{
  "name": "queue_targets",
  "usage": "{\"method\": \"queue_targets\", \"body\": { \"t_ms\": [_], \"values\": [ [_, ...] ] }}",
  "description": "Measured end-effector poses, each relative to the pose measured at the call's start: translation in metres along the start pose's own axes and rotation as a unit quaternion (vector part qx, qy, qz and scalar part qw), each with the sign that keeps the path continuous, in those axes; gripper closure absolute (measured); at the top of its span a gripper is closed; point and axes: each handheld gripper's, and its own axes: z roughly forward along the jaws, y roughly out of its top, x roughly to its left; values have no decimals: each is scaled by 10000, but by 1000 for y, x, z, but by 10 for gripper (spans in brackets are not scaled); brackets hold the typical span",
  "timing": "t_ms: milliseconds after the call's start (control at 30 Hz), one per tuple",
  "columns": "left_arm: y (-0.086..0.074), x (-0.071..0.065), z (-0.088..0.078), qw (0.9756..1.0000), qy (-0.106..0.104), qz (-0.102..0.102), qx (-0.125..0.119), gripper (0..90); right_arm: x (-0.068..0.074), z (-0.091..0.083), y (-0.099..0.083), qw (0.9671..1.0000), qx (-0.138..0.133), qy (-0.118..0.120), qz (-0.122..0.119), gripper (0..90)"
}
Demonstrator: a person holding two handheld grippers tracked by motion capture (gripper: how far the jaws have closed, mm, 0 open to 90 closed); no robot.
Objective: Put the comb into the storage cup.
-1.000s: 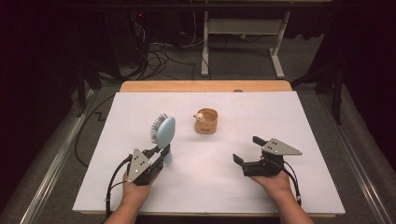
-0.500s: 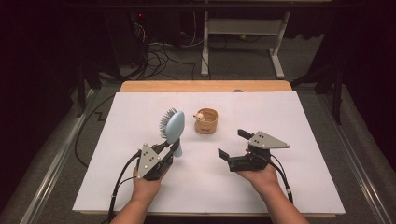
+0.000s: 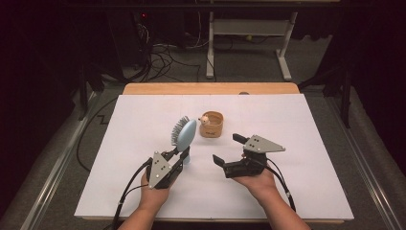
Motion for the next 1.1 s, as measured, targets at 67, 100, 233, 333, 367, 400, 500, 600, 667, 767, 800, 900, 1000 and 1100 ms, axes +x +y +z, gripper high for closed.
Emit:
{"method": "queue_targets", "body": {
  "t_ms": [67,100,233,333,367,400,500,600,667,767,800,900,1000,1100],
  "values": [
    [0,-1,-1,10000,-11,23,-4,775,2,1,2,10000,-15,26,-33,0],
    [0,-2,-1,10000,-13,25,-22,775,3,1,3,10000,-17,37,-18,0],
    [0,-4,-1,10000,2,66,-16,775,6,2,7,10000,-37,63,-57,0],
    [-1,-4,-1,10000,26,70,-4,775,9,4,11,9999,-76,107,-63,0],
    [-1,-4,-1,10000,31,76,-7,775,11,5,13,9998,-98,127,-66,0],
    [-1,-4,-1,10000,24,78,-8,775,12,6,14,9998,-114,145,-84,0],
    [-1,-6,-1,10000,16,71,-12,775,17,10,19,9996,-139,208,-103,0],
    [-1,-7,-1,10000,-1,90,-10,775,21,13,23,9994,-169,272,-132,0],
    [0,-8,-1,9999,5,106,-21,775,24,15,26,9993,-176,314,-132,0],
    [2,-9,-2,9999,20,111,-48,775,29,18,31,9989,-218,373,-169,0],
    [2,-9,-2,9999,19,122,-45,775,31,19,32,9989,-212,386,-179,0],
    [2,-10,-2,9999,20,134,-41,775,35,21,36,9986,-235,429,-205,0],
    [2,-12,-1,9999,27,153,-19,775,38,23,40,9984,-268,461,-202,0],
    [1,-13,0,9999,24,140,-14,775,39,25,42,9983,-286,476,-203,0]
  ]
}}
